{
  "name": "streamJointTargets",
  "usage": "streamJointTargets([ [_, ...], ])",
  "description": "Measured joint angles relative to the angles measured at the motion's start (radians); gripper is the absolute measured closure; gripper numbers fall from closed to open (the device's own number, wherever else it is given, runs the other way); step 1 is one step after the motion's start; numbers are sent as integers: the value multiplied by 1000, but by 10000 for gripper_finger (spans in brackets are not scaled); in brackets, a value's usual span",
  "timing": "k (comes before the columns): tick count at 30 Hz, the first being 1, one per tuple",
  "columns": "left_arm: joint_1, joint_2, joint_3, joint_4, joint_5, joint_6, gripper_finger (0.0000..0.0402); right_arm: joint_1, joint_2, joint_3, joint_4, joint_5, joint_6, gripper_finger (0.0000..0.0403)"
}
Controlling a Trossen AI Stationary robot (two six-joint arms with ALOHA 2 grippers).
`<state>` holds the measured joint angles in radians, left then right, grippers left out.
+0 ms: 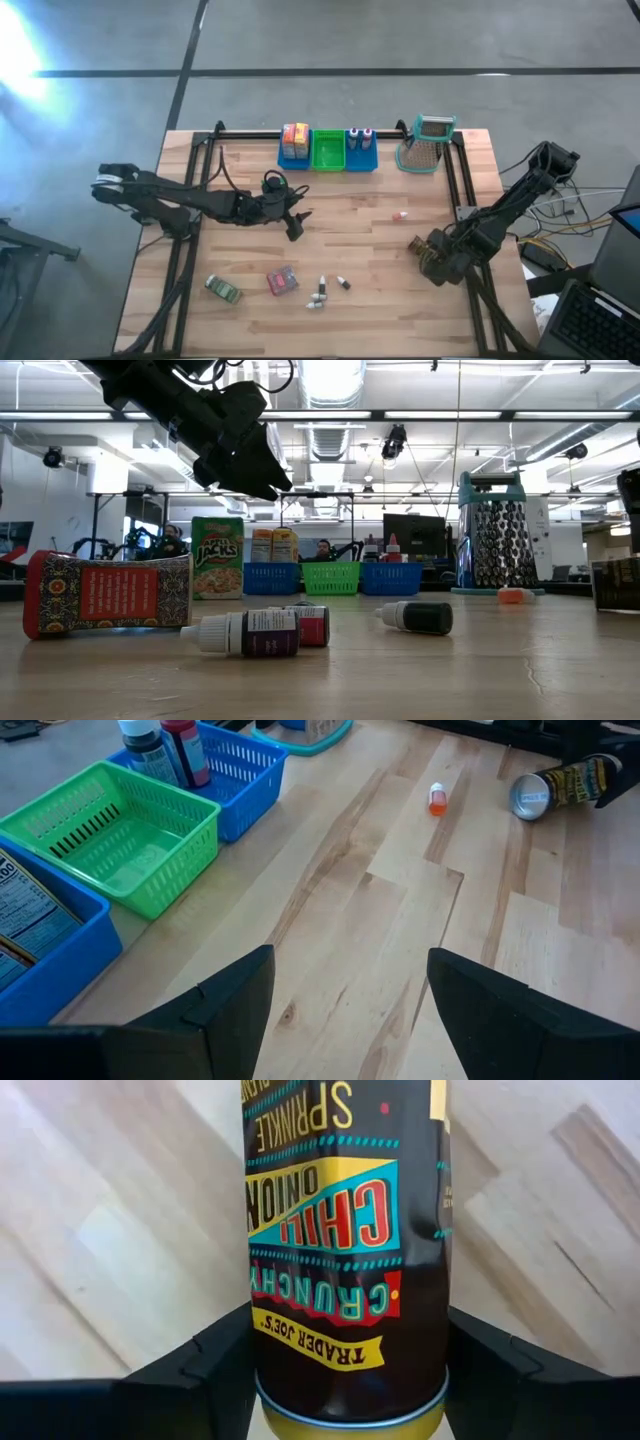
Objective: Pick & Place Kitchen Items
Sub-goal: Put the yellow seasoning can into the green bin
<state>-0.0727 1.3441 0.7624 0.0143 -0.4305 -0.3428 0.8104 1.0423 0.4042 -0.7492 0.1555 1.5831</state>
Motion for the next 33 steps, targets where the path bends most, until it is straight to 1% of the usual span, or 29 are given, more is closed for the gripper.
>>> streamJointTargets([
  [3, 0, 0, 0, 0, 0, -1, 133, 0, 2, -1, -10, 5, -21, 172],
  [5, 0, 0, 2, -3, 5, -6, 133, 0, 2, 0, -8, 21, -40, 165],
  [7, 1, 0, 7, -3, 33, -25, 133, 0, 2, 0, 6, 40, -73, 158],
  [10, 1, 0, 13, 0, 65, -66, 133, 0, 2, 0, 73, 92, -162, 158],
  [14, 0, 0, 24, 0, 78, -127, 133, 0, 2, 1, 178, 152, -292, 174],
  [15, 1, 0, 29, 0, 95, -147, 133, 0, 2, 4, 189, 163, -317, 176],
  [17, 10, 0, 43, -3, 174, -181, 133, -1, 1, 16, 186, 188, -357, 176],
  [19, 23, 0, 62, -3, 282, -218, 133, -2, 1, 29, 184, 226, -408, 172],
  [21, 37, 0, 82, -3, 396, -252, 134, -3, 1, 47, 184, 273, -479, 163],
  [24, 61, 0, 111, -1, 528, -273, 138, -12, 1, 79, 184, 349, -606, 157],
  [27, 99, 0, 134, -1, 671, -292, 141, -32, 1, 125, 184, 397, -720, 169],
  [29, 138, 0, 147, 0, 770, -331, 142, -49, 1, 161, 185, 416, -790, 179],
  [30, 160, 0, 152, 0, 806, -356, 143, -56, 1, 178, 186, 430, -826, 180],
  [33, 216, 0, 154, 1, 866, -400, 143, -79, 1, 230, 188, 468, -936, 180],
])
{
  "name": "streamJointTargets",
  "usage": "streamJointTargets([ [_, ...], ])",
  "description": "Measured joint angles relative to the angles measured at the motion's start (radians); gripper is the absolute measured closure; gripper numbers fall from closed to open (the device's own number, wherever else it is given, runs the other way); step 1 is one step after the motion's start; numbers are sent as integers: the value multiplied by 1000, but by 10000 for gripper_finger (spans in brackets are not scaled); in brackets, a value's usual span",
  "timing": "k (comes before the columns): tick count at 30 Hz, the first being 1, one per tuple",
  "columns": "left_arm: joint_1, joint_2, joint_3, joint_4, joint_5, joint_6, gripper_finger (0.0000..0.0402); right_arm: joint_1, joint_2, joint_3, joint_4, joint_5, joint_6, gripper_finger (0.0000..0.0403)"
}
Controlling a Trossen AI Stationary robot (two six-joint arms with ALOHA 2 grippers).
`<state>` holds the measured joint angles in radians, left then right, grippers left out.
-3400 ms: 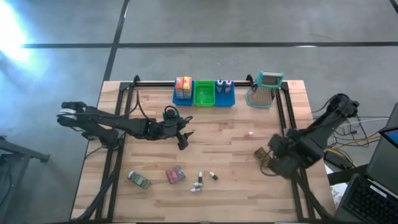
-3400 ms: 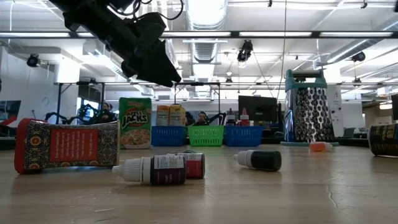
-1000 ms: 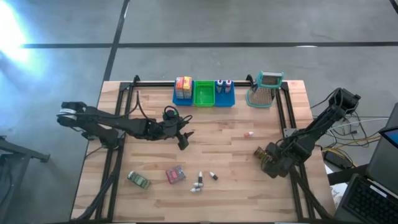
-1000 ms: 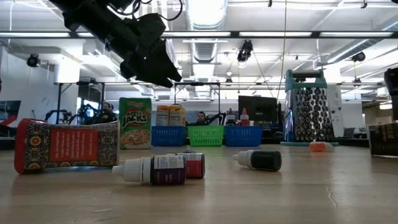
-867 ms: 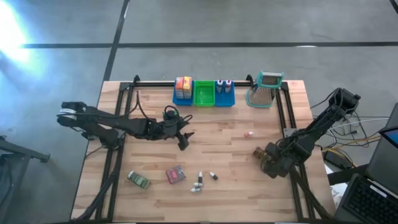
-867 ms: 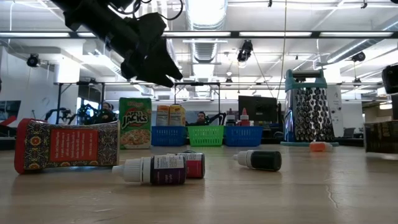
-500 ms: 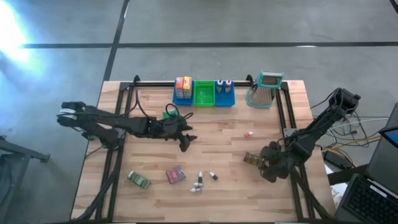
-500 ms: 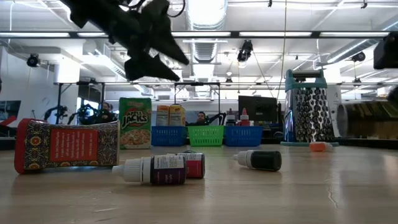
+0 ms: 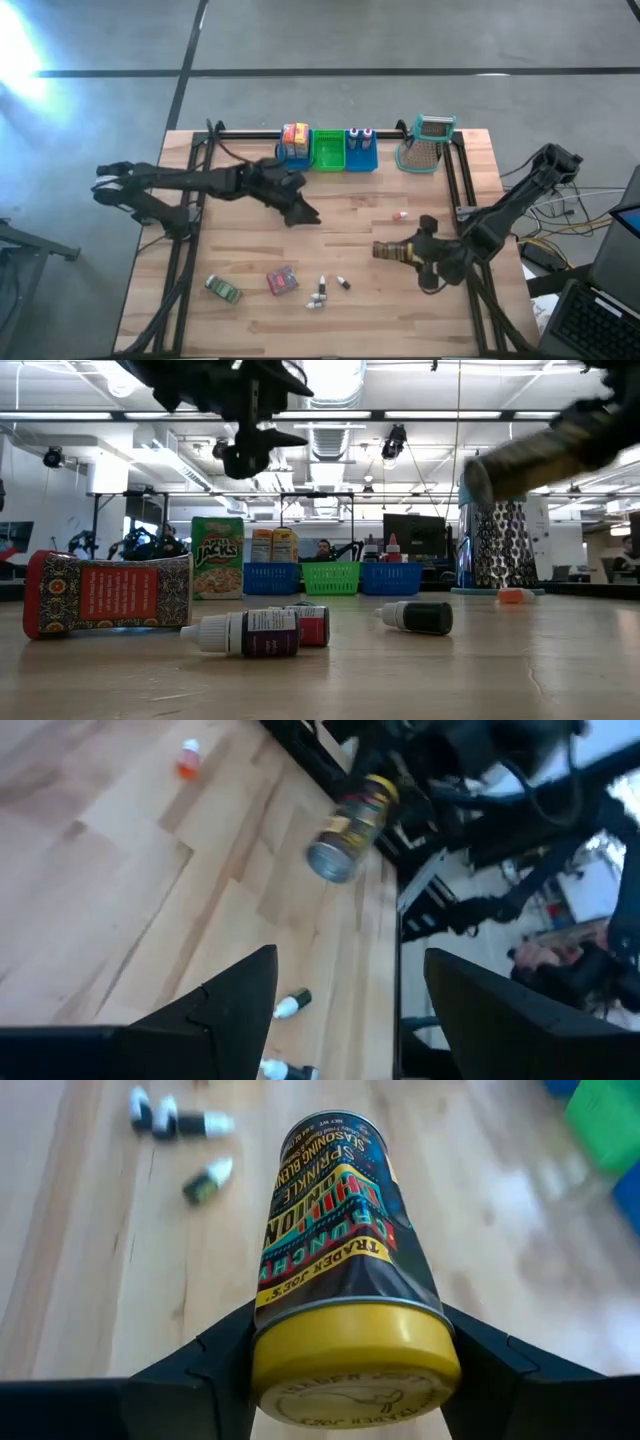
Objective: Pick & Place Kitchen Items
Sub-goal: Put the yellow seasoning can into the green bin
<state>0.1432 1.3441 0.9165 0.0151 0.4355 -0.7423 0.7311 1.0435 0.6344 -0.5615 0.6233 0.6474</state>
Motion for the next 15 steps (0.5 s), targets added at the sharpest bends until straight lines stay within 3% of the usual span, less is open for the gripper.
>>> streamJointTargets([
  [5, 65, 31, -2, 15, 178, 17, 145, -48, 0, 77, 1, 9, -130, 163],
  [15, 46, 185, 53, 74, 224, 355, 145, -142, 0, 171, 19, -151, -246, 180],
])
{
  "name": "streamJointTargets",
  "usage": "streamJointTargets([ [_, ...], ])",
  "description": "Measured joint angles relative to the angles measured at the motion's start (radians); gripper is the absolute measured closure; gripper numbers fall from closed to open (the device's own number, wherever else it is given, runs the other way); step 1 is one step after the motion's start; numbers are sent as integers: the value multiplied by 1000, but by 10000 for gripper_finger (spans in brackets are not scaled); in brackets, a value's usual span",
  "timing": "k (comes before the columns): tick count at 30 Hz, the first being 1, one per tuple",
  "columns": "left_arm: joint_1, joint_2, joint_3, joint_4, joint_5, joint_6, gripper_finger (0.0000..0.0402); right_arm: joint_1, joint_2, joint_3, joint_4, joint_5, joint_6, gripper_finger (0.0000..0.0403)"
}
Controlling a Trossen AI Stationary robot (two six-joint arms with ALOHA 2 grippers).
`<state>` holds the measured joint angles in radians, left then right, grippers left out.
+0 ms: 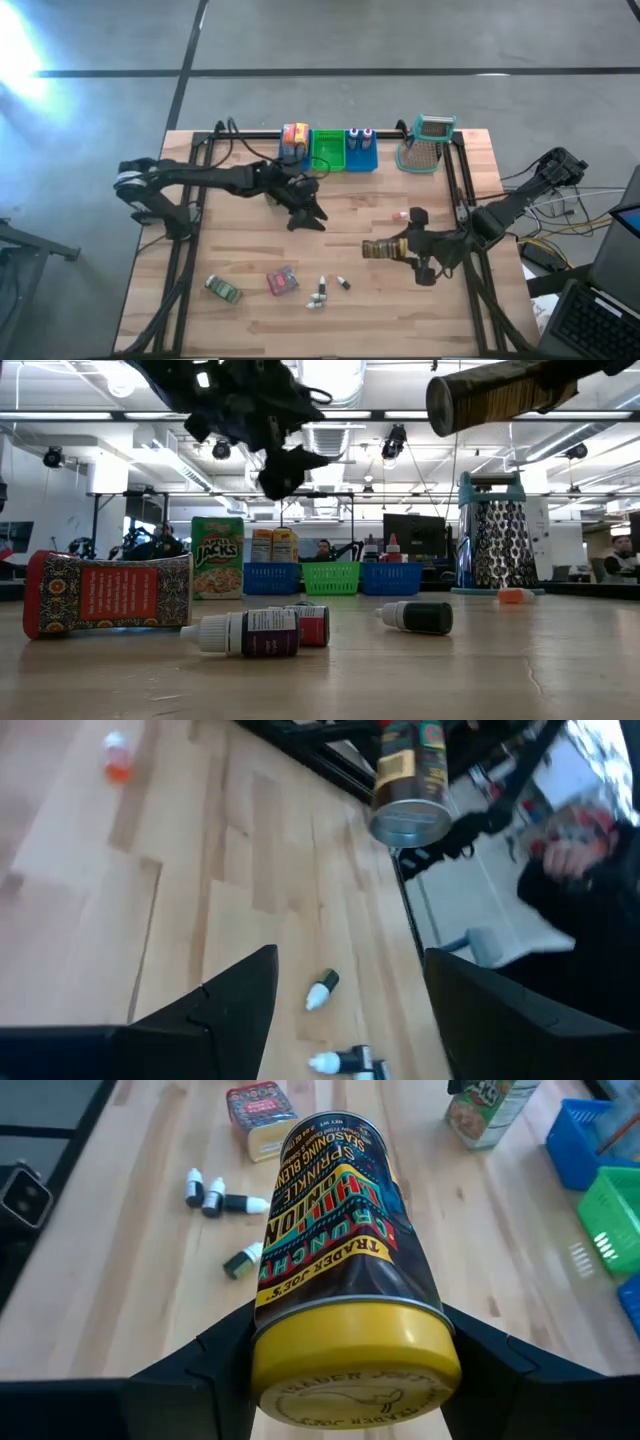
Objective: Pick & Place Kitchen Items
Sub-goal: Put the yellow seasoning can into the green bin
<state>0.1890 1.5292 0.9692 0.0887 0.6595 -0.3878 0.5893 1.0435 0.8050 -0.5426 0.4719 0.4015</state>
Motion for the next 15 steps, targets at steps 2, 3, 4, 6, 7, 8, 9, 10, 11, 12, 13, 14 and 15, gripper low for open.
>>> streamJointTargets([
  [2, -18, 20, 31, -2, 5, 67, 145, -24, 0, 10, -1, -25, -5, 178],
  [3, -30, 29, 45, -2, 6, 107, 145, -36, 0, 14, -1, -36, -8, 174],
  [4, -43, 36, 60, -5, 7, 151, 145, -49, 0, 17, 0, -52, -11, 169],
  [6, -72, 46, 92, -28, -11, 237, 145, -76, 0, 22, -2, -86, -13, 162],
  [7, -87, 49, 110, -46, -36, 276, 145, -89, 0, 23, -2, -112, -12, 161],
  [8, -101, 51, 130, -68, -65, 318, 145, -104, 0, 24, -1, -140, -12, 161],
  [9, -114, 52, 149, -86, -89, 360, 145, -116, 0, 24, 0, -165, -11, 164],
  [10, -125, 54, 165, -99, -99, 379, 145, -126, 0, 24, 0, -190, -11, 168],
  [11, -133, 57, 180, -100, -100, 383, 145, -135, 0, 24, -1, -208, -10, 173],
  [12, -139, 60, 195, -99, -101, 377, 145, -140, 0, 24, 0, -221, -10, 178],
  [13, -142, 64, 210, -98, -102, 367, 145, -143, 0, 24, 0, -232, -9, 180],
  [14, -143, 68, 226, -99, -105, 358, 144, -145, 0, 24, 0, -241, -9, 180],
  [15, -143, 73, 242, -98, -115, 354, 142, -146, 0, 24, 1, -242, -8, 180],
])
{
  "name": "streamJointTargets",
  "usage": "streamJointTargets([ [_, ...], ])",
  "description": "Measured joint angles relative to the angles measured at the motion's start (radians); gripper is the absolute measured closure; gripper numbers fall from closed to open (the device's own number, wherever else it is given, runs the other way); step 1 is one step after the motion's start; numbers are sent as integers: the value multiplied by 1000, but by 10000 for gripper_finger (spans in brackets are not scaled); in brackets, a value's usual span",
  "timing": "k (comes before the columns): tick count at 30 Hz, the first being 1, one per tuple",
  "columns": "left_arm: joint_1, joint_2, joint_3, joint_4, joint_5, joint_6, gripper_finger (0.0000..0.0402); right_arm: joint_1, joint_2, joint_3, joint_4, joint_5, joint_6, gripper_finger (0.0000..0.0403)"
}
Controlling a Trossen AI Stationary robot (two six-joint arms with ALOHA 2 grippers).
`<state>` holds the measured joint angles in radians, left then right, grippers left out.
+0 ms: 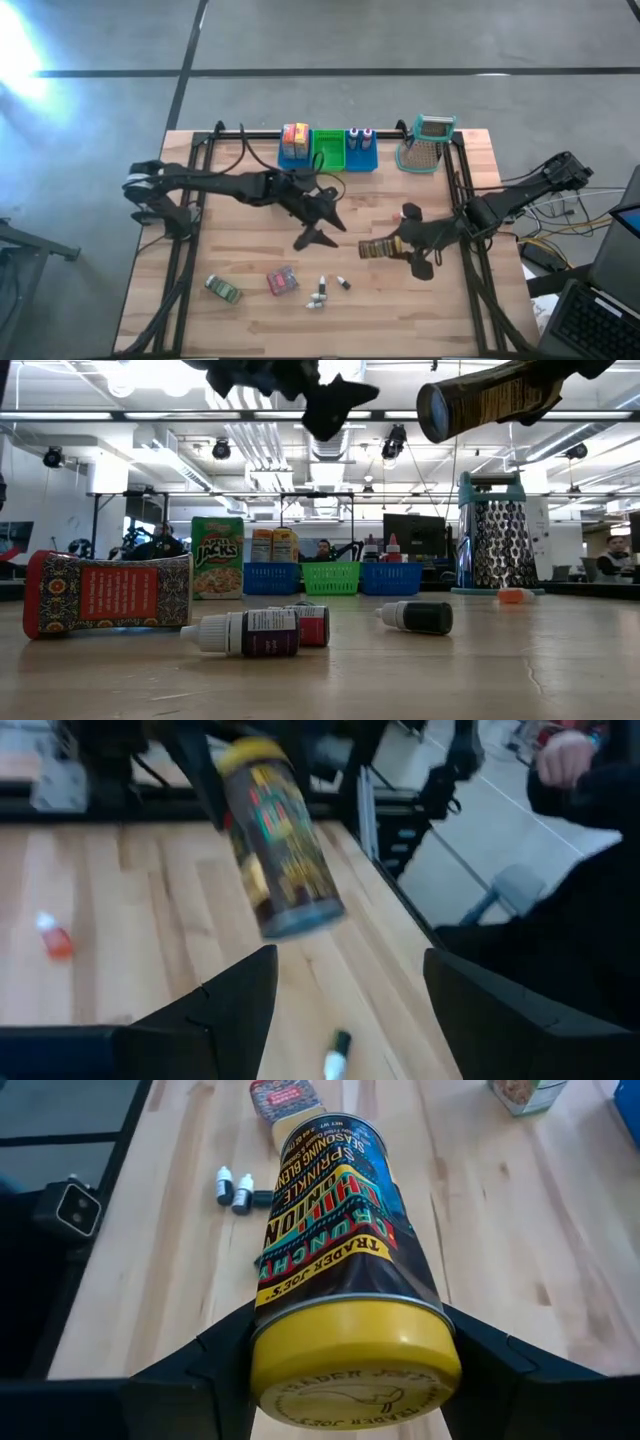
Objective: Pick & Place Kitchen Items
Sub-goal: Put the yellow seasoning can into the green bin
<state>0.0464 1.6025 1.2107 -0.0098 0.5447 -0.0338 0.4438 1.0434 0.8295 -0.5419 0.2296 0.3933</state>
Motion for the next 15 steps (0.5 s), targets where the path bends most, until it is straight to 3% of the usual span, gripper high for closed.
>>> streamJointTargets([
  [7, 0, 37, 68, -30, -37, 47, 90, 0, 0, 0, 1, -3, 25, 160],
  [15, 0, 151, 134, -100, -138, 56, 43, 0, 0, 0, 0, -3, 17, 181],
])
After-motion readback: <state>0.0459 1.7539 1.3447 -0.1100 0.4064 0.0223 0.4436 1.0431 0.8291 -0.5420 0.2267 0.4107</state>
